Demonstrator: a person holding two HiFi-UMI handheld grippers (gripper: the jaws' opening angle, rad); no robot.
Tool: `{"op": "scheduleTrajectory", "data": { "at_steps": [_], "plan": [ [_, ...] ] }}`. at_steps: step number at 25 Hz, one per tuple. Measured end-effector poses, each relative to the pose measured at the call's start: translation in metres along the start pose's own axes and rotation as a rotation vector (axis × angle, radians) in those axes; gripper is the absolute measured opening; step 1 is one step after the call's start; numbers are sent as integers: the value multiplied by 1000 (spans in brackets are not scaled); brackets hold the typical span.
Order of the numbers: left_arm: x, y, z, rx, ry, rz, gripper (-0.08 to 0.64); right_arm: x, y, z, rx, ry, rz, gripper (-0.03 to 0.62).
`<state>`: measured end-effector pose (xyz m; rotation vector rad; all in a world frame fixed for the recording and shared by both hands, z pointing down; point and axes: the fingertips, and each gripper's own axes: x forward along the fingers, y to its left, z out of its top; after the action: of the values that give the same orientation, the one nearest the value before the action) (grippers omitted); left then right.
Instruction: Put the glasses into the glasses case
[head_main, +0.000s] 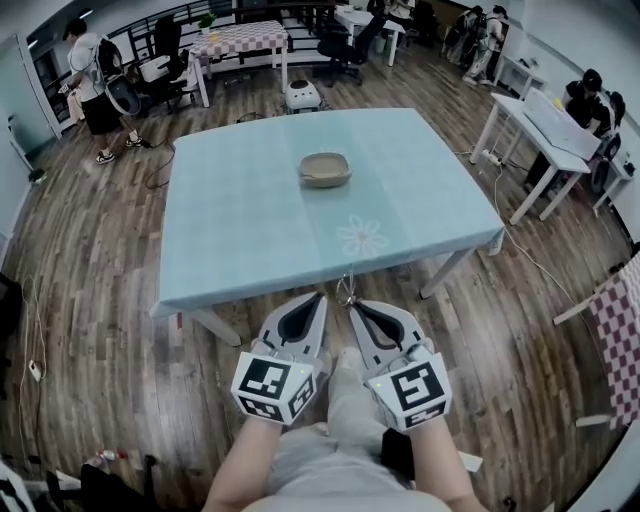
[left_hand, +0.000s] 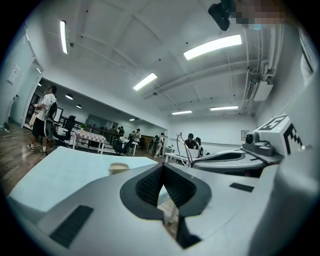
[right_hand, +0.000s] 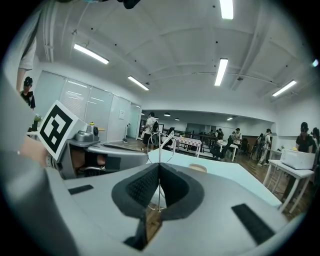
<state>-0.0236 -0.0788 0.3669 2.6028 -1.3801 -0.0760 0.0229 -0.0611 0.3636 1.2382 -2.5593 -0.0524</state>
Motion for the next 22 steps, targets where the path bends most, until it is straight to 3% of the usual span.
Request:
{"op": "scheduleTrajectory", "data": {
  "at_steps": [22],
  "plan": [
    [115, 53, 18, 0, -9, 54, 9, 89, -98, 11, -31, -14, 63, 12]
  ]
}}
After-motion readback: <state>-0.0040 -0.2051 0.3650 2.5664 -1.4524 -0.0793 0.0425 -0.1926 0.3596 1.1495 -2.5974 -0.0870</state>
